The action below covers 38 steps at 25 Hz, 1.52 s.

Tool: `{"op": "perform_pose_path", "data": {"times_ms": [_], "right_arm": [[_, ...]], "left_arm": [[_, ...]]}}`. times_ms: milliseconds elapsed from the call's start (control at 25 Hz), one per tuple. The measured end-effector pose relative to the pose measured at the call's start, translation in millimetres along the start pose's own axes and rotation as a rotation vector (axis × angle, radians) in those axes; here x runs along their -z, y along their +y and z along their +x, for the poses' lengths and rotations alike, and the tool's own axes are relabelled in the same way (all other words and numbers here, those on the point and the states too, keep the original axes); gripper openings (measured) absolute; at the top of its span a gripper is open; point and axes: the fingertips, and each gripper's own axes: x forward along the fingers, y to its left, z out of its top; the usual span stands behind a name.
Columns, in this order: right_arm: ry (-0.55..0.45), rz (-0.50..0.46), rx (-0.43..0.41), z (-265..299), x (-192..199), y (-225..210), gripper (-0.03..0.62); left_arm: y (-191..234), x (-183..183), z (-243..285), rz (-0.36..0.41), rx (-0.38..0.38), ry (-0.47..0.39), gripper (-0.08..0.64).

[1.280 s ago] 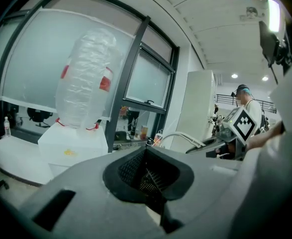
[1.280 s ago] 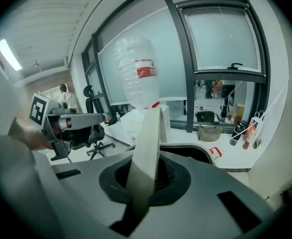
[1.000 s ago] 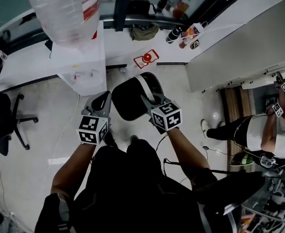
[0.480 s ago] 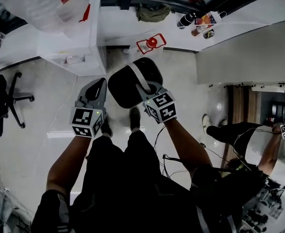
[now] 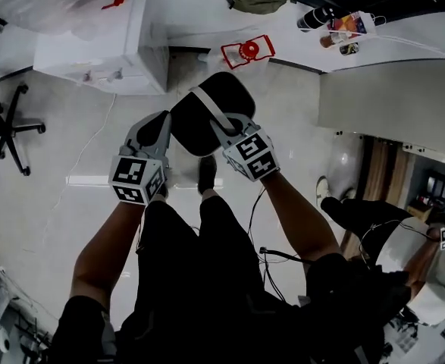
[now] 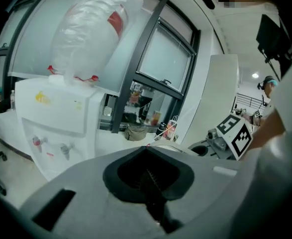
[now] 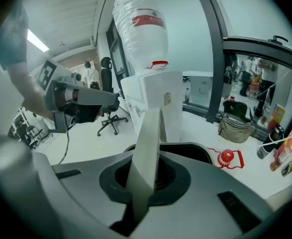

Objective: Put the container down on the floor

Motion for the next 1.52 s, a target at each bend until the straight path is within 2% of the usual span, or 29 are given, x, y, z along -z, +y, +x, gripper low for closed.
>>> {"op": "perform_pose_path", "data": {"times_ms": [320, 480, 680, 800, 1080, 1200, 1360, 1520], "right_arm": [[0.031, -0.034, -0.032, 47, 44, -17, 0.008], [0.044, -0.048, -0.06, 73, 64, -28, 0.008], [0.053, -0.08, -0.094, 108, 89, -42, 0.008], [0.073, -0.099, -0.106, 129, 108, -44, 0.008], [0.102, -0.123, -0.115, 175, 145, -52, 0.008], [0.105, -0.104, -0.114, 190, 159, -56, 0.008], [0.105, -0.082, -0.11, 208, 176, -60, 0.008], [0.104, -0.097, -0.114, 226, 194, -60, 0.008]], "left_arm": [[27, 56, 42, -0.024, -0.057, 0.038, 0.006], [37, 80, 58, -0.068, -0.069, 0.048, 0.006], [56, 105, 76, -0.052, -0.1, 0.03, 0.006], [60, 125, 90, -0.024, -0.081, 0.049, 0.006], [84, 169, 123, -0.07, -0.077, 0.083, 0.006], [90, 186, 131, -0.12, -0.064, 0.098, 0.006], [96, 206, 147, -0.1, -0.061, 0.113, 0.006], [104, 222, 162, -0.134, -0.079, 0.103, 0.006]]}}
